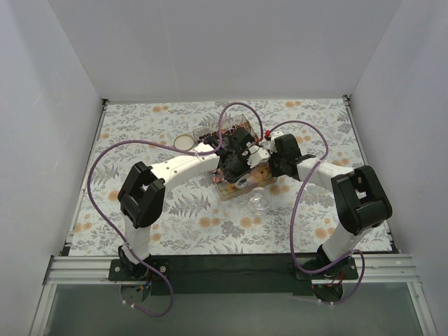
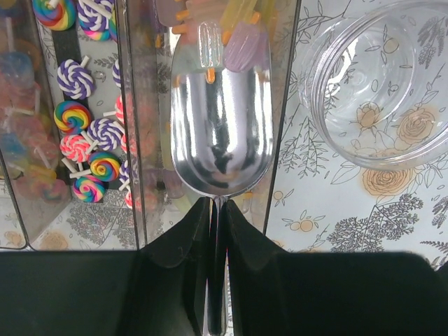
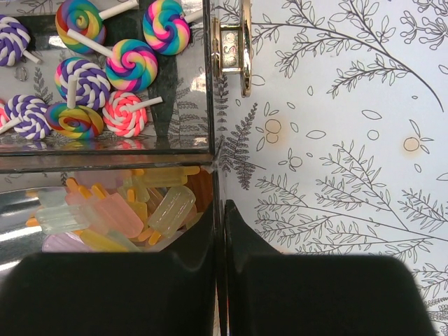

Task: Pack the candies
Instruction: Scoop the fake candies from the storage box.

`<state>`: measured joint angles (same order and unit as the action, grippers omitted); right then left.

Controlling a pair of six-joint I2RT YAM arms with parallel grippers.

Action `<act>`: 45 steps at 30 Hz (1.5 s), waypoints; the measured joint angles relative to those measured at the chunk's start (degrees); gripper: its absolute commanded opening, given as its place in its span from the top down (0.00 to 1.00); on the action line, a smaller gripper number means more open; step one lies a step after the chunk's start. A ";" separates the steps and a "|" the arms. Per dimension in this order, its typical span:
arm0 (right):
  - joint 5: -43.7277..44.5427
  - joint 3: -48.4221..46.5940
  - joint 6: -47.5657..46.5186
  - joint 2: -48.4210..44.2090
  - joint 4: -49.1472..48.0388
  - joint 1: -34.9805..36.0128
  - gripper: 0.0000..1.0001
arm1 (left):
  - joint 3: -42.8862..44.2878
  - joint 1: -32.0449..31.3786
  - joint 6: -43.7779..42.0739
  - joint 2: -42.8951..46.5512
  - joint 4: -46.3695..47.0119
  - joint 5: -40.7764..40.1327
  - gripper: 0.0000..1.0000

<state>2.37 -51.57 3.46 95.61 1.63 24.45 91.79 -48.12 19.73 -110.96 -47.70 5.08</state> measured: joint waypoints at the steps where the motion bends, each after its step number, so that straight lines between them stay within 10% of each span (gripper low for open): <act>1: 0.00 0.04 0.00 0.00 -0.07 0.00 0.96 | -0.17 0.00 -0.02 0.00 0.15 0.00 1.00; 28: -3.21 0.44 0.15 0.09 -0.96 0.15 0.94 | -8.44 0.00 1.07 -2.12 17.81 1.90 1.00; 36: -5.64 0.50 0.20 -0.22 -0.90 -0.39 0.68 | -14.10 0.09 1.84 0.66 24.55 2.03 1.00; 45: -7.26 0.26 -0.94 -3.48 2.73 -0.35 0.63 | -15.41 0.39 1.64 1.51 25.90 2.58 1.00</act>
<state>-4.89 -51.31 2.52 92.14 4.36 24.10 76.38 -47.72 21.37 -109.45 -21.80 7.66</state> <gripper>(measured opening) 0.363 0.108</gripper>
